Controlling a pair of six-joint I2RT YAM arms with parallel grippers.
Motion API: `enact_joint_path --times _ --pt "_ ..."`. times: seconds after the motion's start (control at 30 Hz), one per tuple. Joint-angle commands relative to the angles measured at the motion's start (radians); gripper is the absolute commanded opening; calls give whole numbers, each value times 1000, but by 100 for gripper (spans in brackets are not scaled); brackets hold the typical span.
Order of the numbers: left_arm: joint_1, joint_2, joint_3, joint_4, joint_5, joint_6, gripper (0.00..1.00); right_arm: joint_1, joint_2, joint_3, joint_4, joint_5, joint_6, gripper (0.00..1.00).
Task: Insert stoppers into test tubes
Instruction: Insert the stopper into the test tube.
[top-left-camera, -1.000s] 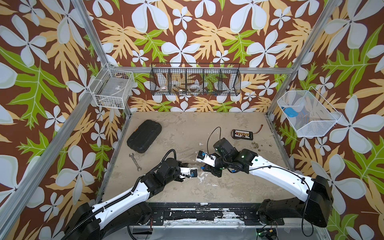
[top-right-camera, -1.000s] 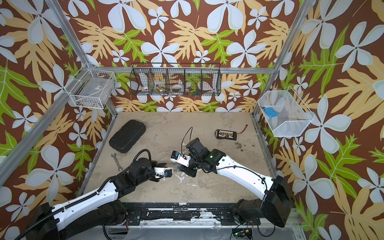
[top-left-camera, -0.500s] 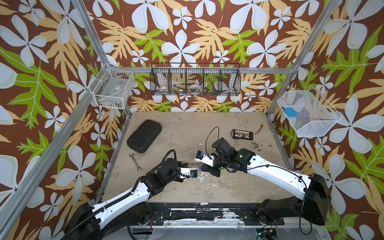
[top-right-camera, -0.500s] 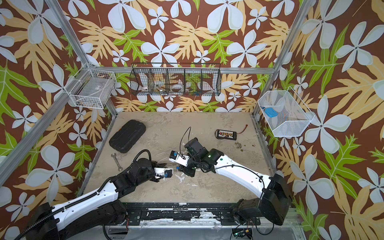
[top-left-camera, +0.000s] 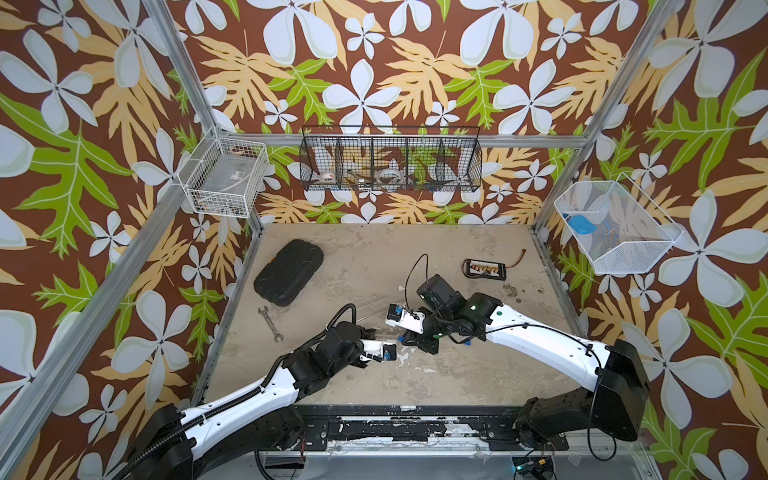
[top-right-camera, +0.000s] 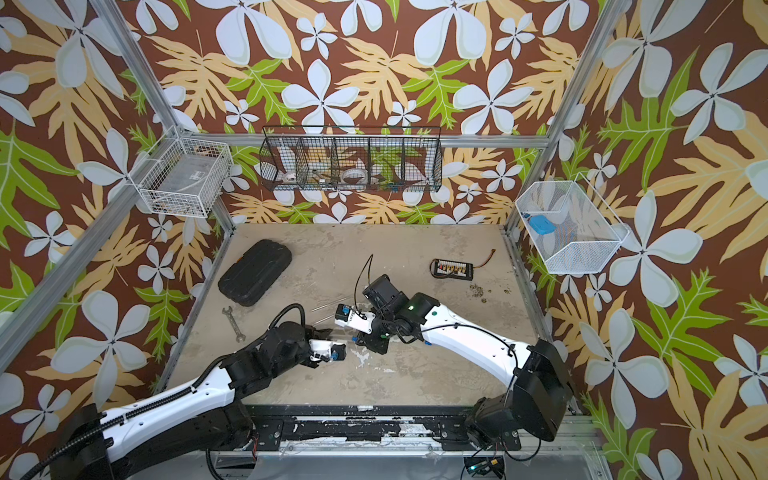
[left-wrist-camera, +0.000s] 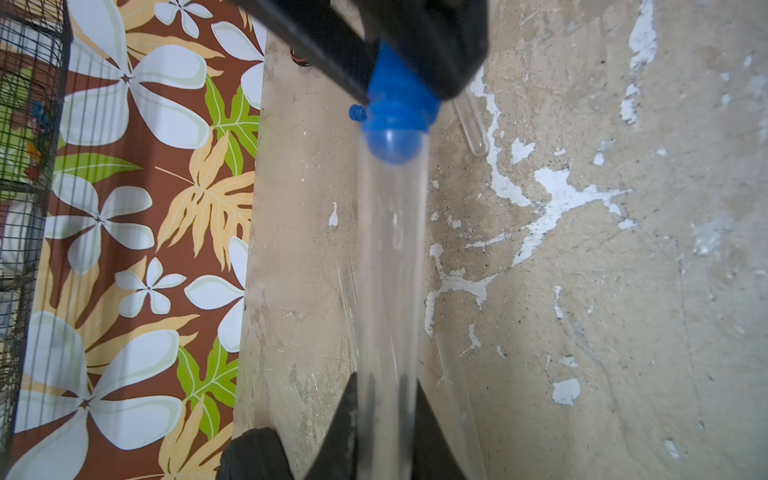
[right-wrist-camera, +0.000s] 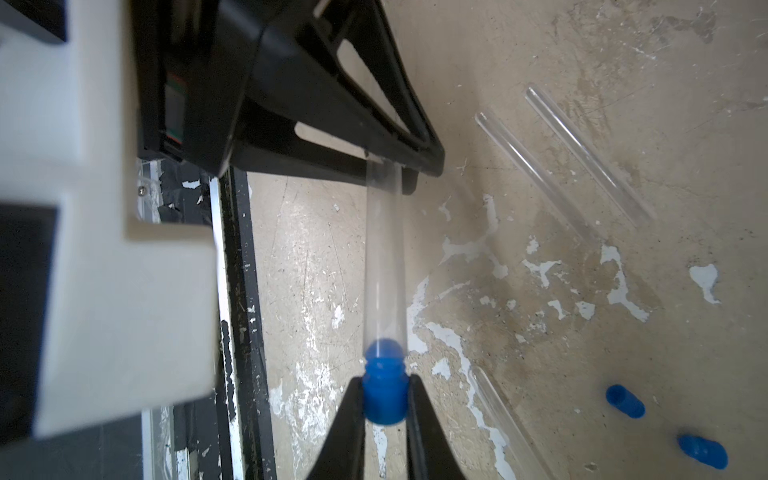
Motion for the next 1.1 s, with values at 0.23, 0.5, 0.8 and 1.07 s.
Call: enact_joint_path --times 0.23,0.5,0.8,1.07 --pt "-83 -33 -3 57 7 128 0 -1 32 95 69 -72 -6 15" --pt "-115 -71 -47 142 36 206 0 8 58 150 94 -120 -15 14" --pt "-118 -138 -75 234 121 166 0 25 71 166 134 -116 -10 12" --pt "-119 -161 -75 239 207 135 0 35 55 146 200 -87 9 12"
